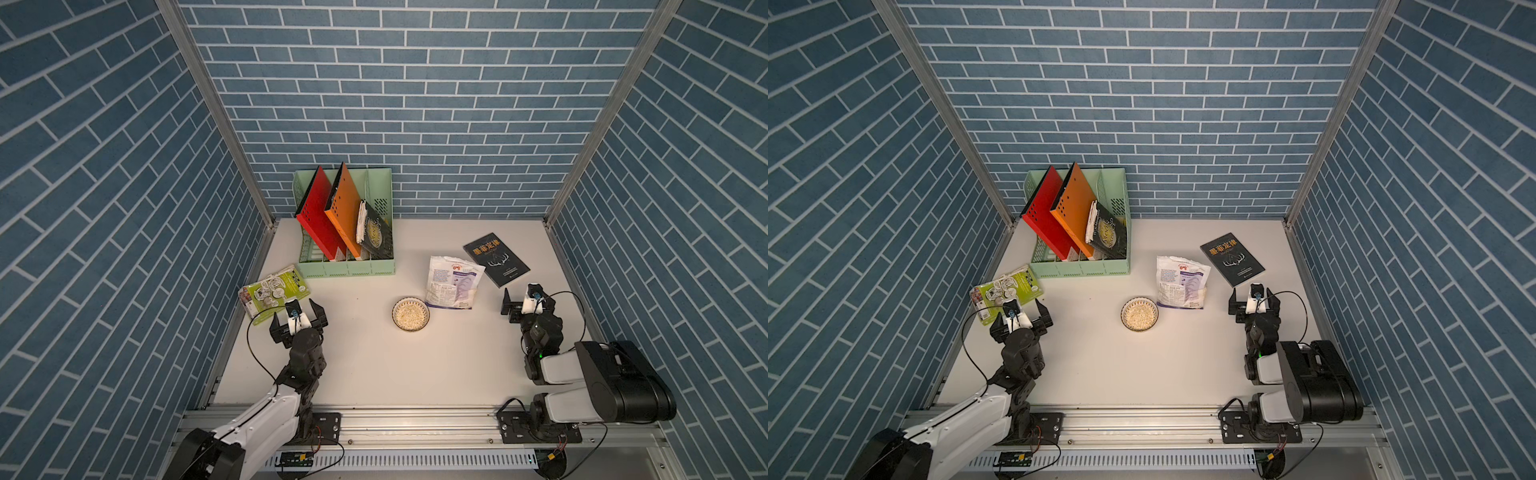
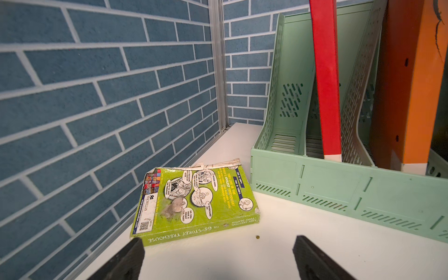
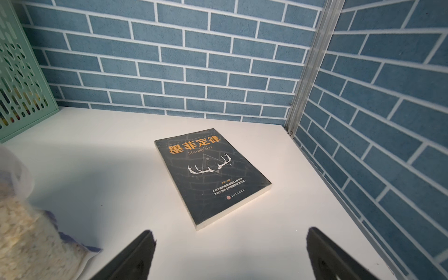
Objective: Pour the oats into the breakfast bowl
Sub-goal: Reset both arms
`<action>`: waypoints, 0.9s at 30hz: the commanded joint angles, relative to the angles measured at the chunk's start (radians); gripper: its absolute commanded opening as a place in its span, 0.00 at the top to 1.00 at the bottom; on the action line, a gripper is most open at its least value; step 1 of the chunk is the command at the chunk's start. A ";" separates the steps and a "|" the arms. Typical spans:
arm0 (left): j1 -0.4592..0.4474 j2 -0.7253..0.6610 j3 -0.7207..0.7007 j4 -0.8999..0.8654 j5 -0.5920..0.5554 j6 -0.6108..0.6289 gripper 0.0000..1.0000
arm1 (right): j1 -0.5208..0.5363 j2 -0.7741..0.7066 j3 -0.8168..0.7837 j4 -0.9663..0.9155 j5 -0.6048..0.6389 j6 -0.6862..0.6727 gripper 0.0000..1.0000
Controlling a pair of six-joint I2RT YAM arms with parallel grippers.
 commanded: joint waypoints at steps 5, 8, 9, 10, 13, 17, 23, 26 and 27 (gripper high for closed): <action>0.110 0.257 0.036 0.348 0.322 0.113 0.00 | -0.015 0.067 0.114 -0.041 -0.019 -0.001 0.00; 0.142 0.379 0.075 0.443 0.450 0.118 0.00 | -0.025 0.069 0.129 -0.069 -0.013 0.015 0.00; 0.150 0.417 0.079 0.492 0.484 0.121 0.00 | -0.027 0.070 0.131 -0.069 -0.015 0.017 0.00; 0.154 0.460 0.088 0.526 0.498 0.132 0.01 | -0.029 0.070 0.131 -0.072 -0.018 0.019 0.00; 0.172 0.531 0.100 0.581 0.497 0.115 0.00 | -0.033 0.069 0.132 -0.073 -0.023 0.021 0.00; 0.214 0.629 0.092 0.689 0.549 0.091 0.00 | -0.036 0.070 0.135 -0.076 -0.026 0.023 0.00; 0.289 0.613 0.191 0.478 0.593 0.009 0.00 | -0.038 0.070 0.135 -0.077 -0.028 0.024 0.00; 0.288 0.614 0.189 0.472 0.575 0.005 0.00 | -0.038 0.069 0.133 -0.074 -0.026 0.022 0.00; 0.288 0.617 0.184 0.488 0.570 0.004 0.00 | -0.038 0.070 0.134 -0.075 -0.025 0.022 0.00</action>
